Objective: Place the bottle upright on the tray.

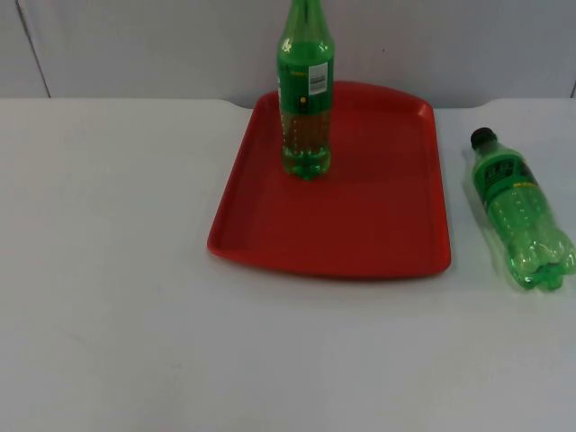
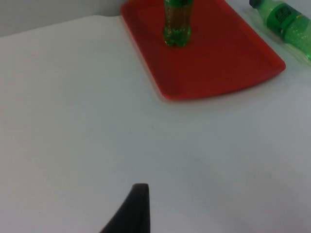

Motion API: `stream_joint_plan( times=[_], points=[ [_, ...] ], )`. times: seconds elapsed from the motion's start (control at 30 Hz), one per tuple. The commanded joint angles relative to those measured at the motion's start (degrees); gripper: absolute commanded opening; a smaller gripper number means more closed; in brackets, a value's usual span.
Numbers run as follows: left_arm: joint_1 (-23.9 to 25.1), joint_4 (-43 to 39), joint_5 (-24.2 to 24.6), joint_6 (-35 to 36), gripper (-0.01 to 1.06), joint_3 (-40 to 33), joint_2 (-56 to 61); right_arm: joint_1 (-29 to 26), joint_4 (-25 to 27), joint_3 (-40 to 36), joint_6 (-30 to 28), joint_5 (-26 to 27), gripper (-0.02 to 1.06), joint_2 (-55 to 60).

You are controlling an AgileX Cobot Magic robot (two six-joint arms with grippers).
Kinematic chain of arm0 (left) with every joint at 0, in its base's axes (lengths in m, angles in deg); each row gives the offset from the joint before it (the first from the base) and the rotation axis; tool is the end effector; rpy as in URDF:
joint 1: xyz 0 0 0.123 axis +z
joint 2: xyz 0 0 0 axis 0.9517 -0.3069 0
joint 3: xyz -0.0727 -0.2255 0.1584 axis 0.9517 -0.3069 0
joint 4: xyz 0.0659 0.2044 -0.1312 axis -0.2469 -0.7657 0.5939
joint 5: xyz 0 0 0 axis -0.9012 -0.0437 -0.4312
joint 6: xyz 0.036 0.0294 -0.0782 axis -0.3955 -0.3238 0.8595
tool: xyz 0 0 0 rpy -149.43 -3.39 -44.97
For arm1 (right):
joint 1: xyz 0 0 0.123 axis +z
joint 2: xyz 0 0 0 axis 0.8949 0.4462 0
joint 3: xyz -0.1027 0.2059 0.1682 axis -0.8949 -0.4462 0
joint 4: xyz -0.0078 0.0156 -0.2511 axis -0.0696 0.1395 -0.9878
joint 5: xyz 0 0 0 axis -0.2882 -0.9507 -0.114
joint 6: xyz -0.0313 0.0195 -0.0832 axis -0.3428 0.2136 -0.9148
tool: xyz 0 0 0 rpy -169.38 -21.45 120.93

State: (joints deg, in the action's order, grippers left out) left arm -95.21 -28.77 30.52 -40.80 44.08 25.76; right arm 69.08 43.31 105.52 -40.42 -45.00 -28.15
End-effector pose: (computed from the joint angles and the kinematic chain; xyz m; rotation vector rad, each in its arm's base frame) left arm -0.0066 -0.0027 0.2761 0.4483 2.0271 -0.3060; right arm -0.0072 -0.0059 0.2821 -0.0755 2.0409 -0.0039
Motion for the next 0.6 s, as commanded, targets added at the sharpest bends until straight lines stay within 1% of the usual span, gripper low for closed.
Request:
stream_joint_plan(
  times=[0.0, 0.57],
  points=[
    [-0.2, -0.3, -0.1, 0.2, 1.05, -0.3, 0.2, -0.3, -0.1, -0.3, -0.5, 0.2, 1.05, -0.2],
    [-0.2, -0.3, -0.1, 0.2, 1.05, -0.3, 0.2, -0.3, 1.2, -0.3, -0.5, 0.2, 1.05, -0.2]
  ],
)
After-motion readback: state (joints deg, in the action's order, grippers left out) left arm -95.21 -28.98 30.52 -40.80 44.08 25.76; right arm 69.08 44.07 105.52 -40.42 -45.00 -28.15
